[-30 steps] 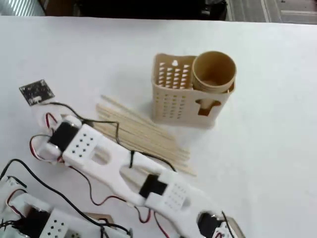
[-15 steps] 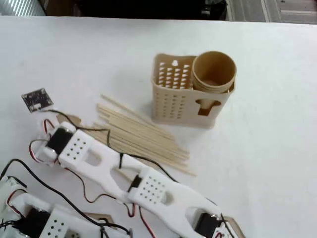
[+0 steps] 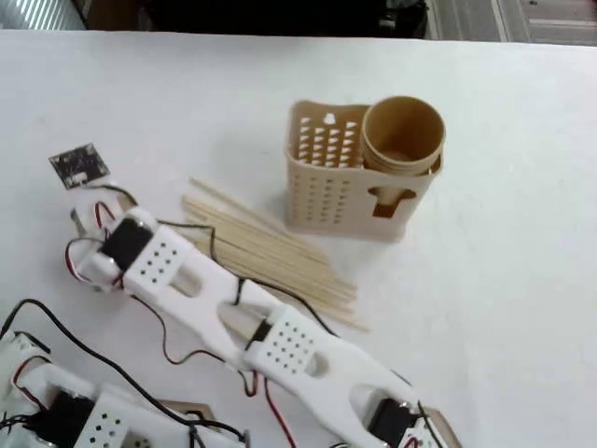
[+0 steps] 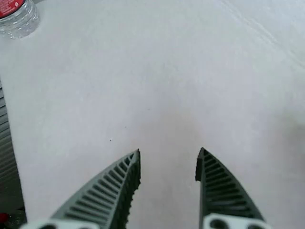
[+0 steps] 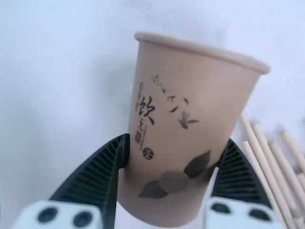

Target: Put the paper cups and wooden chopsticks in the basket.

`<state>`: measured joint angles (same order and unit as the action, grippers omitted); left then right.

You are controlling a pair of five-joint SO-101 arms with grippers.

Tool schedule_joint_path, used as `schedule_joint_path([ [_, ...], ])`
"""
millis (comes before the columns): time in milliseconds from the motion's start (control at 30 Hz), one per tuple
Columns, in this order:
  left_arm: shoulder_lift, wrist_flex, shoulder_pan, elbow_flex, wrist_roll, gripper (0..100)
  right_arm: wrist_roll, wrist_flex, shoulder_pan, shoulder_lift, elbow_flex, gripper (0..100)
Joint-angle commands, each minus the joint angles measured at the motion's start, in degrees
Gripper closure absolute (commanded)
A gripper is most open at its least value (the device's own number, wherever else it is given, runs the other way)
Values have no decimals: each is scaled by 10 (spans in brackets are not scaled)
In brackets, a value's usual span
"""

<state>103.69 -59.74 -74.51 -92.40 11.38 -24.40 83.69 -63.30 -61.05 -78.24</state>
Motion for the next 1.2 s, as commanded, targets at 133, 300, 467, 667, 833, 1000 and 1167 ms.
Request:
schedule_joint_path([
  [133, 8, 10, -8, 2, 5, 797, 96, 97, 12, 51, -172, 847],
  [300, 8, 10, -5, 2, 5, 797, 147, 124, 44, 97, -171, 848],
  [467, 8, 12, 12, 5, 3, 797, 178, 128, 86, 167, -171, 848],
  [667, 8, 11, 108, 5, 3, 797, 214, 145, 138, 262, -171, 848],
  [833, 8, 10, 268, 5, 4, 797, 215, 146, 209, 335, -169, 848],
  [1000, 8, 10, 418, 5, 5, 797, 254, 148, 284, 405, -166, 847],
  [1167, 8, 8, 481, 0, 6, 797, 279, 148, 333, 467, -165, 847],
])
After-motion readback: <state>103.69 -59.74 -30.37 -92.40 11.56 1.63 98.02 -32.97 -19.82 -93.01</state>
